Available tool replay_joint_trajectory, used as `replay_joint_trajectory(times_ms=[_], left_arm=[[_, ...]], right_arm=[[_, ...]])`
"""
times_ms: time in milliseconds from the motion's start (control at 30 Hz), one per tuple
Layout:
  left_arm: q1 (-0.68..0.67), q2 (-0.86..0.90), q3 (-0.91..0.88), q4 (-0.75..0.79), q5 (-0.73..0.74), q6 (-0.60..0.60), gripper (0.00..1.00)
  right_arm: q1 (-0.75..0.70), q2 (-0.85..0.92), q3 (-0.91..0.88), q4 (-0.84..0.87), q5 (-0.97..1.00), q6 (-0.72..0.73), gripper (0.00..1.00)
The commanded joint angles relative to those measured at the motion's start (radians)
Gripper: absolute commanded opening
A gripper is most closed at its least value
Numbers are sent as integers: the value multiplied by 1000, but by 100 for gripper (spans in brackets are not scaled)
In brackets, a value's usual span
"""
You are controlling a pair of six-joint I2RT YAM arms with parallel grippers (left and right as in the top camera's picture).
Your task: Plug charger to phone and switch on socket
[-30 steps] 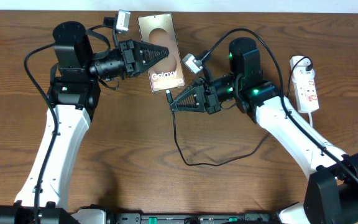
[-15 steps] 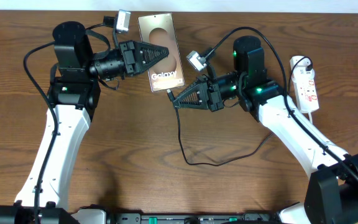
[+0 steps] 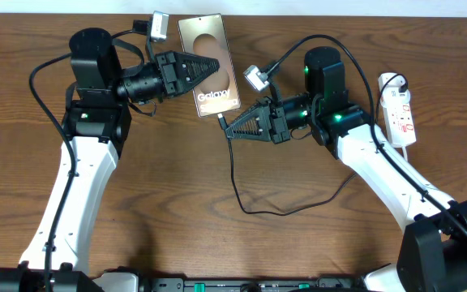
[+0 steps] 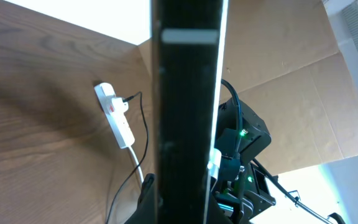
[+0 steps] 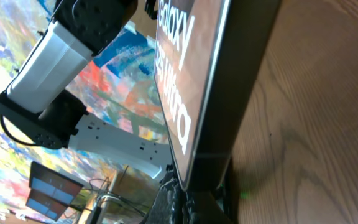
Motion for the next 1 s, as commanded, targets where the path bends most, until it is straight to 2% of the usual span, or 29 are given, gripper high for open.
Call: replay_joint_trajectory(times_ms=[0, 200, 967], left_arm=[[-2, -6, 12, 17, 9, 26, 8], [-2, -7, 12, 77, 20, 26, 7], [2, -6, 12, 75, -29, 52, 7]], right_arm=[[-6, -1, 11, 1, 29, 41, 1], [-6, -1, 11, 32, 44, 67, 1], [-8, -1, 11, 69, -71, 66, 1]])
